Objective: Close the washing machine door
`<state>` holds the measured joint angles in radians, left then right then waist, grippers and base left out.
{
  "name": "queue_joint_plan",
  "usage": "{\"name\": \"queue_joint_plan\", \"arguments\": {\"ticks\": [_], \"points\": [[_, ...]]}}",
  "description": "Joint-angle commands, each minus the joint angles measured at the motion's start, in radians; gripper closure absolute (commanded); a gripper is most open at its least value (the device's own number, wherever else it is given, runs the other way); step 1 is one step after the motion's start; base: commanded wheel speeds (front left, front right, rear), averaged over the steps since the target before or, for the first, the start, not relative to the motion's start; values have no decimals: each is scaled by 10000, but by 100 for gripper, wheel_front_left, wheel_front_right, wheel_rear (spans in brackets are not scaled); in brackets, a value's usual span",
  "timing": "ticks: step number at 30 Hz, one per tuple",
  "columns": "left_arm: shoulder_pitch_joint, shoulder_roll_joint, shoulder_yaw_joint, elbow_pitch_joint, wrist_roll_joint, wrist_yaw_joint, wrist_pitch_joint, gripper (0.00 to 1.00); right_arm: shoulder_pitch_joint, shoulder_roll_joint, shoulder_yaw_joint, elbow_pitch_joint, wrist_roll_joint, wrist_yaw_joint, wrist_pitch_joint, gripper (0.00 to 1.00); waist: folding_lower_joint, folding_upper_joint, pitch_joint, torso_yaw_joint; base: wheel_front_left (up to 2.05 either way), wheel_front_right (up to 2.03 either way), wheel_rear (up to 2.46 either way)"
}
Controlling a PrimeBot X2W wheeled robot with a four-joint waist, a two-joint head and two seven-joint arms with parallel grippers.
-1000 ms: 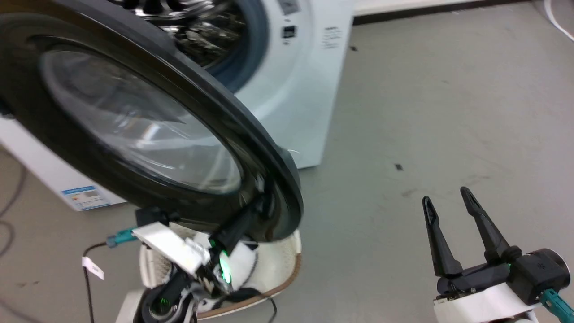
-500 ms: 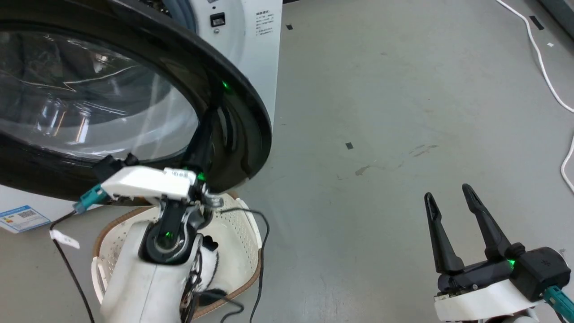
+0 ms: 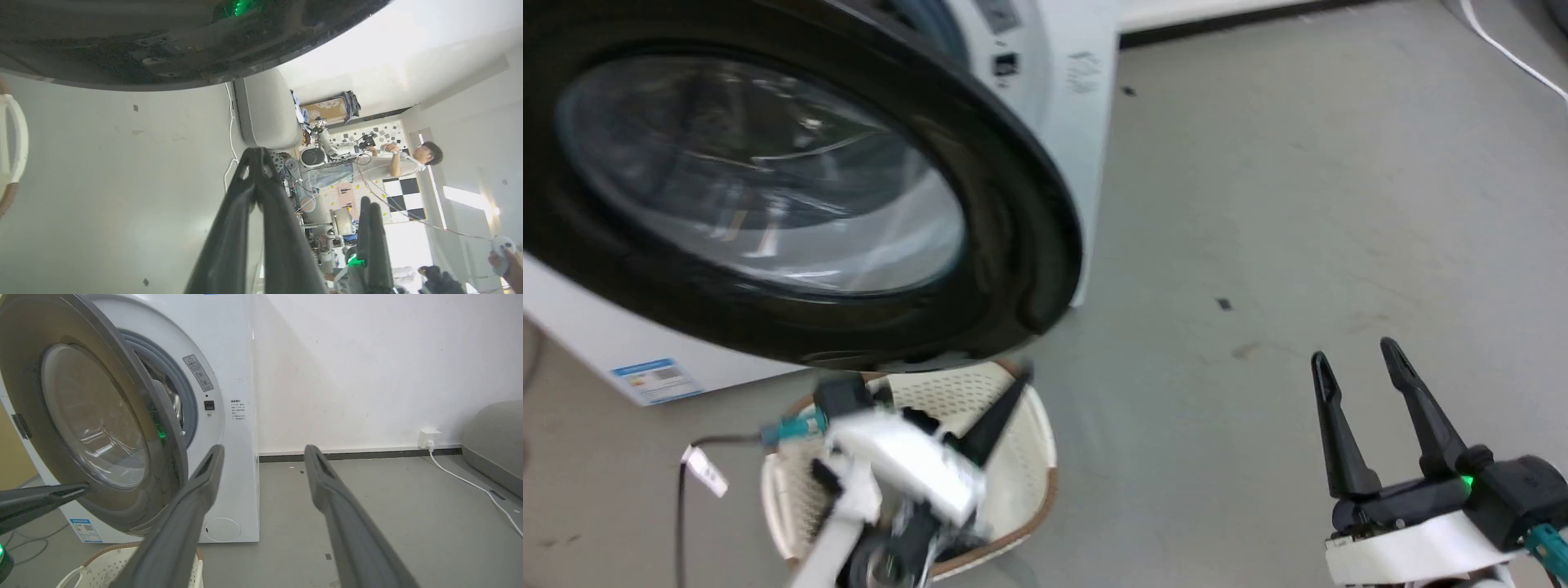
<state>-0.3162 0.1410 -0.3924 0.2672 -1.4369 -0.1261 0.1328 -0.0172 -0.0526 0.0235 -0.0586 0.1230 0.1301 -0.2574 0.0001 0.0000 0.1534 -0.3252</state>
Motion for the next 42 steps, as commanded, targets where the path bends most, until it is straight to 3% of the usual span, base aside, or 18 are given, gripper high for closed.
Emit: {"name": "queue_joint_plan", "arguments": {"ticks": [1,6,11,13,14,15,18,19,24,25,26,30,36,37,38,42], "points": [[479,569,-506,-165,736,-45,-29,100,161,24,-48,-24,-87,6,-44,0,-1,0,-386,603,0,0,0],[1109,1752,-1177,-429,2343,-45,-1245,100,323,24,-107,-56,-224,6,-44,0,-1,0,-655,1402,0,0,0],[1165,2741,-1027,-278,4345,25,-3447,100,391,24,-157,-74,-313,6,-44,0,-1,0,-853,2101,0,0,0],[1176,2915,-719,-319,5554,347,-3868,100,431,24,-186,-83,-311,6,-44,0,-1,0,-920,2346,0,0,0],[1176,2915,-719,-319,5554,347,-3868,100,431,24,-186,-83,-311,6,-44,0,-1,0,-920,2346,0,0,0],[1342,2644,127,-798,6447,643,-3932,100,484,24,-208,-93,-300,6,-44,0,-1,0,-968,2578,0,0,0],[2042,1832,1750,-1963,7881,792,-3940,100,549,24,-172,-122,-310,6,-44,0,-1,0,-1024,2861,0,0,0],[2042,1832,1750,-1963,7881,792,-3940,100,549,24,-172,-122,-310,6,-44,0,-1,0,-1024,2861,0,0,0],[3424,427,3264,-3402,10090,558,-3943,100,595,24,-120,-125,-318,6,-44,0,-1,0,-1076,3135,0,0,0],[3845,106,3334,-3536,10824,390,-3943,36,584,24,-110,-138,-311,6,-44,0,-1,0,-1065,3211,0,0,0],[4008,-6,3273,-3527,11138,319,-3944,0,587,24,-84,-129,-320,6,-44,0,-1,0,-1069,3237,0,0,0],[4253,-100,2889,-3271,12158,107,-3944,0,582,24,2,-111,-435,6,-44,0,-1,0,-1051,3296,0,0,0],[4175,-339,3069,-3211,12410,24,-3944,0,603,18,147,-110,-683,6,-44,0,-1,0,-1020,3291,0,0,0],[4160,-339,3037,-3199,12499,11,-3945,0,608,-27,282,-70,-756,6,-44,84,-1,0,-1006,3289,0,0,0],[4143,-330,2984,-3177,12578,-1,-3945,0,573,-110,447,-104,-838,6,-44,100,-1,0,-987,3285,0,0,0],[3994,-380,2851,-3116,12710,-27,-3945,0,412,-538,1004,-46,-952,6,-44,100,-1,0,-817,3335,0,0,0]]}}
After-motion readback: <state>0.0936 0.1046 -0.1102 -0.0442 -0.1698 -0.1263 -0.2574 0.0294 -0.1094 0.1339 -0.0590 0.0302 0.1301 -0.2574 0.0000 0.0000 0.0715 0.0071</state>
